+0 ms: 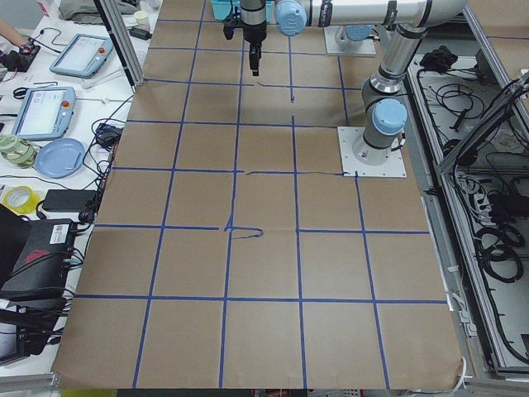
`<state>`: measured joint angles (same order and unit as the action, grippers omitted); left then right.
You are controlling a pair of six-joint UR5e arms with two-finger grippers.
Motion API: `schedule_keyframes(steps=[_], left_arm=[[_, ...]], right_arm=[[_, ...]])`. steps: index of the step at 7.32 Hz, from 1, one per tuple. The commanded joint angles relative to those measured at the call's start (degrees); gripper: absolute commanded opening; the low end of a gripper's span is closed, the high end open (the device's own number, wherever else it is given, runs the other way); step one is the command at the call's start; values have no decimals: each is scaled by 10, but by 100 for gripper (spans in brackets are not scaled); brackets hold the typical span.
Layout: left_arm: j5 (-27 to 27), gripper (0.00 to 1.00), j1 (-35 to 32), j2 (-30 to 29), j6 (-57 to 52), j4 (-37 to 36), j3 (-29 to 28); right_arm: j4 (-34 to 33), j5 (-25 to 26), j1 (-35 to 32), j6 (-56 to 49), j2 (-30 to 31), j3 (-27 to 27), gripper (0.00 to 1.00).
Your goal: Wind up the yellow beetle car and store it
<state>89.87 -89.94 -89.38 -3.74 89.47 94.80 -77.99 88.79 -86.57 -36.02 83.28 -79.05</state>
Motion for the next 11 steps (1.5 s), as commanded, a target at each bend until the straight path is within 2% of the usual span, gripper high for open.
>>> schedule_keyframes(steps=[1,3,6,11], left_arm=[[2,100,0,-3,2,-1,1],[1,100,-1,-4,4,-1,3],[3,100,-3,-10,4,-2,3],[3,100,-3,-8,2,-1,3]], right_arm=[[-19,-5,-16,204,-10,-2,100],[-81,1,-17,336,-14,-21,100],[-153,-2,-17,369,-11,-29,100],[-155,4,-26,390,13,-47,100]])
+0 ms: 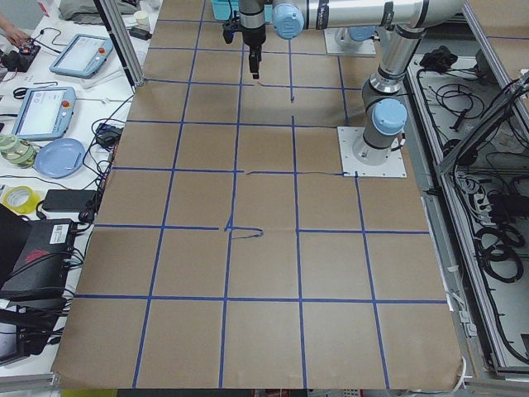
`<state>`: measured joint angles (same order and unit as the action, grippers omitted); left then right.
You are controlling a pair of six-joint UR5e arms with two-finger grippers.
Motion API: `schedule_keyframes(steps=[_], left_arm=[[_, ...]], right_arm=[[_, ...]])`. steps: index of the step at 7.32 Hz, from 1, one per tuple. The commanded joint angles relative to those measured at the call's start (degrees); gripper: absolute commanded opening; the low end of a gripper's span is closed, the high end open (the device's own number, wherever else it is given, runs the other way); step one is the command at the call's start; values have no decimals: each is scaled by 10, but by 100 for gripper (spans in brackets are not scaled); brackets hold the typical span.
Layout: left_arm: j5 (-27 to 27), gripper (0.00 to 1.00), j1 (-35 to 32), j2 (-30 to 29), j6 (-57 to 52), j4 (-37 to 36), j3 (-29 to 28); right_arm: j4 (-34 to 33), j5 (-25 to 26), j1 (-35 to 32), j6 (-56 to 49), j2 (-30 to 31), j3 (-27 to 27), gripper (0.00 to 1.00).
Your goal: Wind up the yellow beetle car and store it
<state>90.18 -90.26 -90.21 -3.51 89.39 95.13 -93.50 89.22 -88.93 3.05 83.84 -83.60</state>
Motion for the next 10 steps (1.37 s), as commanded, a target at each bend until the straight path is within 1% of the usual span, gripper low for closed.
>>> schedule_keyframes(steps=[1,8,9,10], left_arm=[[0,100,0,0,0,0,0],[3,100,0,6,-1,-3,8],[-5,100,0,6,5,-31,6],[2,100,0,8,1,-42,5]], right_arm=[[-1,0,-2,-5,7,-2,100],[-5,2,-3,-8,7,-2,100],[-5,2,-3,-8,8,-2,100],[-5,1,-3,-8,8,-2,100]])
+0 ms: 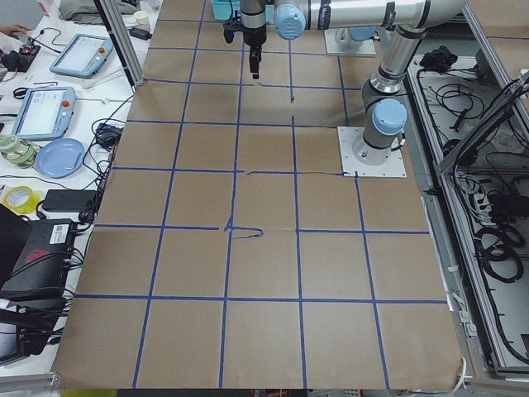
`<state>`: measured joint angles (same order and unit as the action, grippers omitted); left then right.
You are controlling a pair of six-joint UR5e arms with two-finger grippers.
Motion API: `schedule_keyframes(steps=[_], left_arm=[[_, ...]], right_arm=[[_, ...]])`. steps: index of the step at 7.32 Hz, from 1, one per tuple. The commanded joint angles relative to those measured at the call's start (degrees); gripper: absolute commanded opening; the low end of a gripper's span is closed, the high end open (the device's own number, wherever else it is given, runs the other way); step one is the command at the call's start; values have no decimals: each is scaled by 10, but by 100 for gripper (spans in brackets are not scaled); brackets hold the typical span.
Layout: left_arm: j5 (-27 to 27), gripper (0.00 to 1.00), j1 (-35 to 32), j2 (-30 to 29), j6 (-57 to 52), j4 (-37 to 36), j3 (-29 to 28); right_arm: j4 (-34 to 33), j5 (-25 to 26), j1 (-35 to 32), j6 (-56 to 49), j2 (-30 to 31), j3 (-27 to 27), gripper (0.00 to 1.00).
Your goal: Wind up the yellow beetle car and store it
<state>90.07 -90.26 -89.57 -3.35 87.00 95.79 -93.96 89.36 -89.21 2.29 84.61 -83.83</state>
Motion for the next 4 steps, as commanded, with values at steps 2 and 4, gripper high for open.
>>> schedule_keyframes(steps=[2,4], left_arm=[[2,100,0,5,3,-24,-4],[2,100,1,6,-2,-35,-4]], right_arm=[[0,-1,0,0,0,1,100],[0,-1,0,0,0,0,100]])
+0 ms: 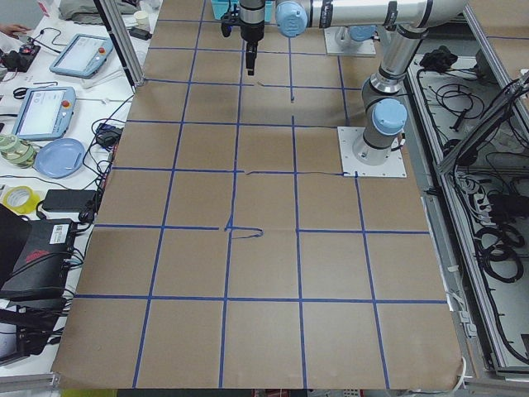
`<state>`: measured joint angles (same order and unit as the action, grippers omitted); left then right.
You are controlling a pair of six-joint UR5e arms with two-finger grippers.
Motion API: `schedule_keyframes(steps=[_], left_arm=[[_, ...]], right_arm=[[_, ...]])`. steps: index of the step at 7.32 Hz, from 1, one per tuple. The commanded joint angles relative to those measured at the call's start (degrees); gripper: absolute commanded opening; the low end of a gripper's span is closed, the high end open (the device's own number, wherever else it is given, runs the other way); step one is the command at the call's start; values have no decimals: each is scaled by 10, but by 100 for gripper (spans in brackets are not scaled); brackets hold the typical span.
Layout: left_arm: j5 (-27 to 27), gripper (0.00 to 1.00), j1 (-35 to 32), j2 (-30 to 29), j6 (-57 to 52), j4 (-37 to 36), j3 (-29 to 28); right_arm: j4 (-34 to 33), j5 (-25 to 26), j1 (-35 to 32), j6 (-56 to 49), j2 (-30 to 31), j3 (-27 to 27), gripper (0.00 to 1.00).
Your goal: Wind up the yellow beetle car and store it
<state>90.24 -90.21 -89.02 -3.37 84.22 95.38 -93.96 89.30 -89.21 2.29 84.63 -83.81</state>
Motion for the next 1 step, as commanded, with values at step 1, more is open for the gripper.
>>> schedule_keyframes(steps=[1], left_arm=[[0,100,0,0,-3,-10,2]], right_arm=[[0,0,0,0,1,0,100]])
